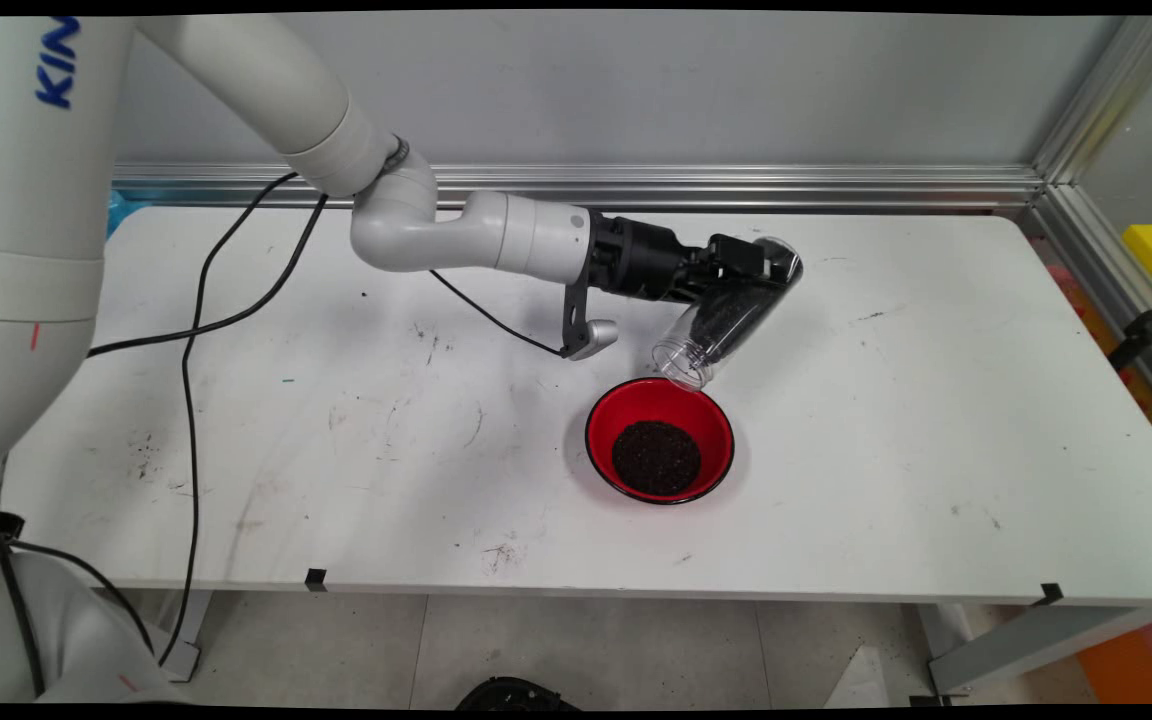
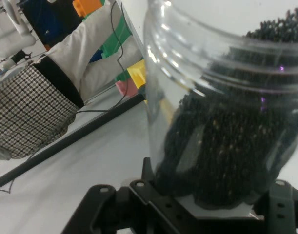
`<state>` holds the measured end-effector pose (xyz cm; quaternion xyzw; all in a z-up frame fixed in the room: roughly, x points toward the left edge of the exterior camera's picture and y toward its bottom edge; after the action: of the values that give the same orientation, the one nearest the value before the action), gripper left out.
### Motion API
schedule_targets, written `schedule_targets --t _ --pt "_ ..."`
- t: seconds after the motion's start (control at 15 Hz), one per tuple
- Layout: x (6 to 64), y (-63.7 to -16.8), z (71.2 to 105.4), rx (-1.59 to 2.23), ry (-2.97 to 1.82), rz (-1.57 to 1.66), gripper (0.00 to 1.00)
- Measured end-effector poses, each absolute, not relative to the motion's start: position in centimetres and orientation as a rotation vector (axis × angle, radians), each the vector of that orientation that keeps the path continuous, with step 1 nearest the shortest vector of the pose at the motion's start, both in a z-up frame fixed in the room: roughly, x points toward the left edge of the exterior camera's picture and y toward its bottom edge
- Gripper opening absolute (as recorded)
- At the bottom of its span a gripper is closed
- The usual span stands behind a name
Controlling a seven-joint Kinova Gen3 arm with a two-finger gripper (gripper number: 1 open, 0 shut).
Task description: Pour the black seasoning powder in the red bowl
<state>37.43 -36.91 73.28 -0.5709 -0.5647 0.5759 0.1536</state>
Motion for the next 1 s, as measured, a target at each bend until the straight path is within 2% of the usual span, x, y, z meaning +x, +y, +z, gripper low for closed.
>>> schedule_targets --t 1.0 --pt "36.91 -36.81 74.09 -1.712 -1.510 1.806 0.00"
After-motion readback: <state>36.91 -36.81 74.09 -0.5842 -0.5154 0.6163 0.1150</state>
